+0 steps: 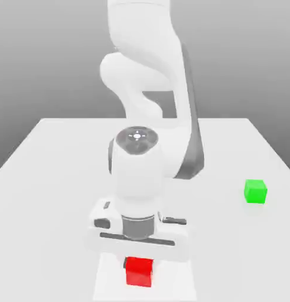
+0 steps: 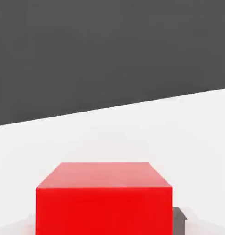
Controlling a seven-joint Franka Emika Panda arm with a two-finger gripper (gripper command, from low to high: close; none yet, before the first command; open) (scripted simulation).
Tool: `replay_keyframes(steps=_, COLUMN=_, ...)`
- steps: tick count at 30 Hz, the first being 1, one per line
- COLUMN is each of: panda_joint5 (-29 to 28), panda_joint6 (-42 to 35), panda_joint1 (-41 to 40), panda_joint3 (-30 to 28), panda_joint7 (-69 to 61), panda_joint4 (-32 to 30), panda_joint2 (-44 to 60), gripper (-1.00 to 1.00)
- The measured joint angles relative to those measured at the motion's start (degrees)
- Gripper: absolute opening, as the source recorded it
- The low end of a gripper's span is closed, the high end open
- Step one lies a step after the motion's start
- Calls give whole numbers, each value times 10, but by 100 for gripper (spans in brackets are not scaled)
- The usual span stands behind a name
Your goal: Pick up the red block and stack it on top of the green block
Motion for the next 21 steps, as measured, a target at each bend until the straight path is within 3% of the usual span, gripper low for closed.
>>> replay_keyframes(steps=6, panda_joint5=12, panda_joint6=-54, panda_joint1=39, panda_joint3=54, panda_joint7=-76, panda_joint4=-29, panda_joint2=-83, gripper=-100)
replay_keyframes(steps=21, panda_joint5=89, panda_joint6=-77, panda_joint1=332, panda_joint3=189, panda_joint7=-449, panda_joint4=-126, panda_joint2=-207, gripper=-100)
